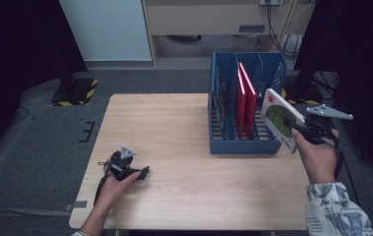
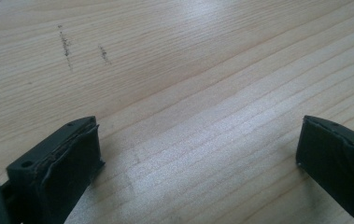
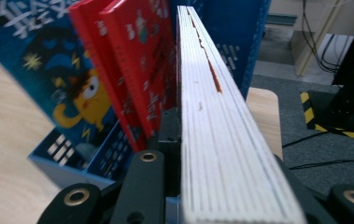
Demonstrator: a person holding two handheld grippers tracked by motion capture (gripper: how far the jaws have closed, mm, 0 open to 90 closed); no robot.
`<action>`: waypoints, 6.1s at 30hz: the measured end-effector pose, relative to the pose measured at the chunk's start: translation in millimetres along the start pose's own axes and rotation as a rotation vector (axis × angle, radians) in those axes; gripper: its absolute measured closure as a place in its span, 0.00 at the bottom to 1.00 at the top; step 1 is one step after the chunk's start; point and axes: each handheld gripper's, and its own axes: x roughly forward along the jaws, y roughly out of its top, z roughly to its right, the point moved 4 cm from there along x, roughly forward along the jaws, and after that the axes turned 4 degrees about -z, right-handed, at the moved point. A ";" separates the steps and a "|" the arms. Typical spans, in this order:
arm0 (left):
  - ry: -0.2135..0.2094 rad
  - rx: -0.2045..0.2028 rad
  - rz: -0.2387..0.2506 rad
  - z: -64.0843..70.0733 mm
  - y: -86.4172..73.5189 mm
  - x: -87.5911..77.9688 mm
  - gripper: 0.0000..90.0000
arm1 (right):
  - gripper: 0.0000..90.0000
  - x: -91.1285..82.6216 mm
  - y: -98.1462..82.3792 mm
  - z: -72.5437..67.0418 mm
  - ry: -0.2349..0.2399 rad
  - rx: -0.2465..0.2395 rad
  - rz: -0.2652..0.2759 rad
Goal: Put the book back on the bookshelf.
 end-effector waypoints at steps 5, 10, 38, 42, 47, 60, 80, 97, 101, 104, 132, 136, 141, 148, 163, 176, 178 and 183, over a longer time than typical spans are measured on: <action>0.000 0.001 0.000 0.1 0.0 0.0 0.00 | 0.84 16.6 8.2 6.9 -0.033 0.030 0.003; -0.001 0.001 0.000 0.1 -0.1 -0.1 0.00 | 0.84 34.7 15.7 12.3 -0.066 0.042 0.004; -0.001 0.001 0.000 0.2 -0.1 -0.1 0.00 | 0.84 88.3 23.1 19.1 -0.146 0.075 0.016; -0.001 0.001 0.000 0.2 -0.1 -0.1 0.00 | 0.84 93.0 22.5 17.8 -0.145 0.077 0.014; -0.001 0.002 0.000 0.2 -0.1 -0.1 0.00 | 0.84 99.0 21.0 17.1 -0.150 0.077 0.007; -0.001 0.002 0.001 0.4 -0.1 0.0 0.00 | 0.84 110.0 17.5 17.3 -0.158 0.090 0.000; -0.002 0.004 0.000 0.5 -0.1 -0.1 0.00 | 0.84 119.8 9.5 18.0 -0.164 0.104 -0.014; -0.004 0.008 -0.001 0.7 -0.2 -0.2 0.00 | 0.84 135.3 -1.3 14.6 -0.162 0.118 -0.039; -0.004 0.009 -0.001 0.7 -0.2 -0.2 0.00 | 0.84 138.5 -3.6 12.5 -0.160 0.114 -0.050; -0.004 0.009 -0.001 0.8 -0.2 -0.2 0.00 | 0.84 139.9 -4.6 12.1 -0.162 0.114 -0.052; -0.007 0.009 0.001 1.2 -0.1 0.0 0.00 | 0.84 154.3 -21.6 2.2 -0.150 0.091 -0.097; -0.007 0.008 0.001 1.4 -0.1 0.0 0.00 | 0.83 153.4 -23.8 1.7 -0.155 0.097 -0.103; -0.008 0.009 0.001 1.5 -0.1 0.0 0.00 | 0.83 151.8 -26.7 0.1 -0.151 0.096 -0.121; -0.009 0.010 0.001 1.6 -0.2 0.0 0.00 | 0.83 149.5 -32.3 -1.2 -0.151 0.094 -0.125; -0.009 0.010 0.001 1.7 -0.2 -0.1 0.00 | 0.82 147.2 -38.4 -4.6 -0.161 0.065 -0.153; -0.011 0.012 0.001 1.8 0.0 0.0 0.00 | 0.79 157.7 -39.0 0.6 -0.180 0.074 -0.159; -0.011 0.012 0.000 1.8 0.0 0.0 0.00 | 0.77 154.6 -37.0 -1.5 -0.168 0.073 -0.150; -0.011 0.012 0.000 2.0 0.0 0.0 0.00 | 0.74 142.8 -32.4 -4.8 -0.134 0.086 -0.104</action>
